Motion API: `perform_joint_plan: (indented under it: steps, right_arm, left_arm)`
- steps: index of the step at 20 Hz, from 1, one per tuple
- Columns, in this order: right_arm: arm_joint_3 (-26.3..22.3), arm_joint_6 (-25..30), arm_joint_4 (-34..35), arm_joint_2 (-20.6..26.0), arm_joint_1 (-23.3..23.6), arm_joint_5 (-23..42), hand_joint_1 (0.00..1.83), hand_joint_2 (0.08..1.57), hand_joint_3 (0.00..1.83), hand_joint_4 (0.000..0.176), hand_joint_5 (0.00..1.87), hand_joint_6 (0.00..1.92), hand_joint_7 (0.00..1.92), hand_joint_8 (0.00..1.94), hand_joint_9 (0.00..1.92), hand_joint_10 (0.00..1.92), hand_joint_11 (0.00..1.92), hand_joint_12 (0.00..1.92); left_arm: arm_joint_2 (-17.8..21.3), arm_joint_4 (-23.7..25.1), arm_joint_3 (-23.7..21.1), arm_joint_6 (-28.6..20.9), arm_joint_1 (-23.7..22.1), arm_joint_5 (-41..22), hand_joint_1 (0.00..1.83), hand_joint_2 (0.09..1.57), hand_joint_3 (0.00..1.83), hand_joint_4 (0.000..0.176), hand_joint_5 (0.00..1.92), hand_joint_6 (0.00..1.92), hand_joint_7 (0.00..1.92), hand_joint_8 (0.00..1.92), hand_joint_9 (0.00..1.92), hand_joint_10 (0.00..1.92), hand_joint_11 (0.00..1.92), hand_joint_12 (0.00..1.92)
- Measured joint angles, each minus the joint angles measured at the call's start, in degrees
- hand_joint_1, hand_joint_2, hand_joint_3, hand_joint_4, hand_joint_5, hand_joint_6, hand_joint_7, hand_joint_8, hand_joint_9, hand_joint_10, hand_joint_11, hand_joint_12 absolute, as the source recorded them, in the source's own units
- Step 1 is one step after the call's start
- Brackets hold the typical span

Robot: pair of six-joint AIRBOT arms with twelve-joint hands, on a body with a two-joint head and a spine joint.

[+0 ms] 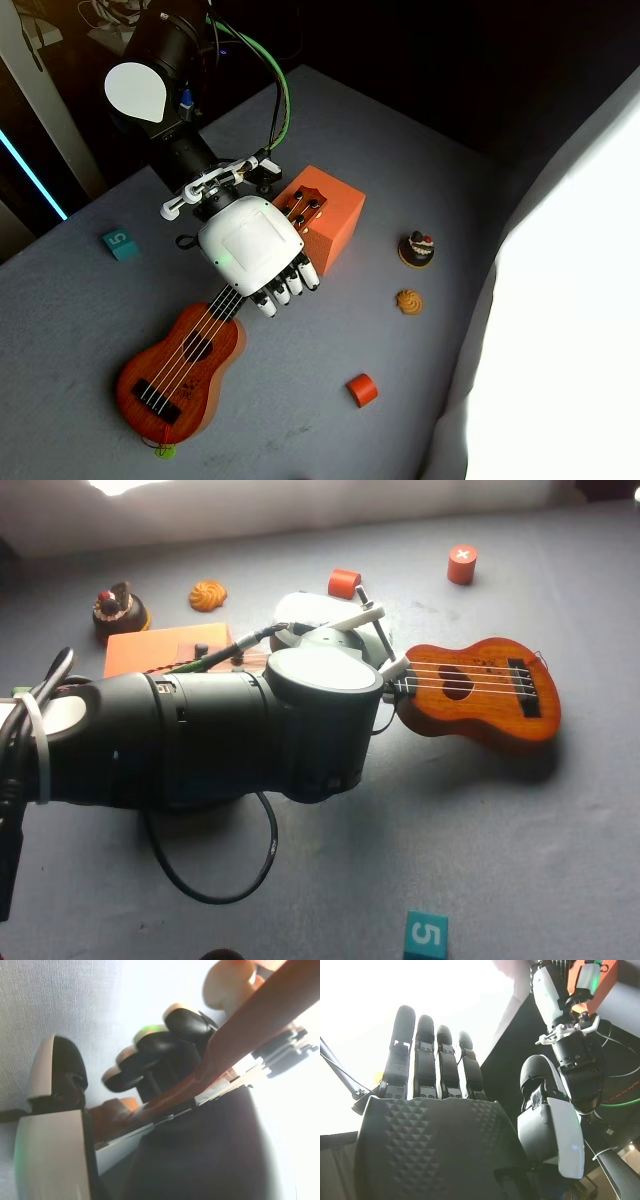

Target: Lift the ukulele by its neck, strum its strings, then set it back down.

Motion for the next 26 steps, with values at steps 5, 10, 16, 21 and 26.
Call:
perform_joint_plan:
  steps: [5, 10, 16, 21, 26]
  right_arm:
    - [0.00, -0.04, 0.00, 0.00, -0.15, 0.11, 0.07, 1.29, 0.00, 0.000, 0.18, 0.01, 0.20, 0.00, 0.14, 0.35, 0.00, 1.18]
    - [0.81, 3.78, -2.01, -0.02, 0.13, -5.40, 0.07, 1.28, 0.00, 0.000, 0.20, 0.01, 0.22, 0.01, 0.15, 0.35, 0.00, 1.15]
    - [8.07, 29.51, -18.43, -1.33, 0.72, -9.79, 0.05, 1.29, 0.00, 0.000, 0.17, 0.00, 0.19, 0.00, 0.15, 0.33, 0.00, 1.19]
    - [13.14, 47.45, -34.27, -3.61, 5.81, -15.37, 0.09, 1.28, 0.00, 0.000, 0.21, 0.02, 0.21, 0.01, 0.16, 0.34, 0.00, 1.20]
    - [16.81, 57.48, -42.38, -7.21, 10.51, -21.88, 0.06, 1.29, 0.00, 0.000, 0.19, 0.00, 0.19, 0.00, 0.14, 0.33, 0.00, 1.14]
  left_arm:
    - [0.00, -0.96, -0.11, -0.09, -1.18, 0.00, 1.57, 1.20, 0.02, 0.000, 1.40, 1.92, 1.38, 1.92, 1.48, 1.92, 1.53, 1.92]
    - [0.44, -2.71, -1.25, 0.68, -2.64, -0.04, 1.65, 1.18, 0.00, 0.000, 1.33, 1.92, 1.35, 1.92, 1.44, 1.92, 1.51, 1.92]
    - [4.15, -6.54, -5.16, 2.93, -5.57, 0.46, 1.62, 1.16, 0.00, 0.000, 1.31, 1.92, 1.35, 1.92, 1.42, 1.92, 1.47, 1.92]
    - [7.43, -10.62, -9.38, 4.70, -7.93, 0.68, 1.61, 1.18, 0.00, 0.000, 1.27, 1.92, 1.30, 1.92, 1.40, 1.92, 1.46, 1.92]
    - [11.65, -14.29, -12.90, 5.73, -11.80, 0.90, 1.61, 1.18, 0.00, 0.000, 1.28, 1.92, 1.31, 1.92, 1.41, 1.92, 1.48, 1.92]
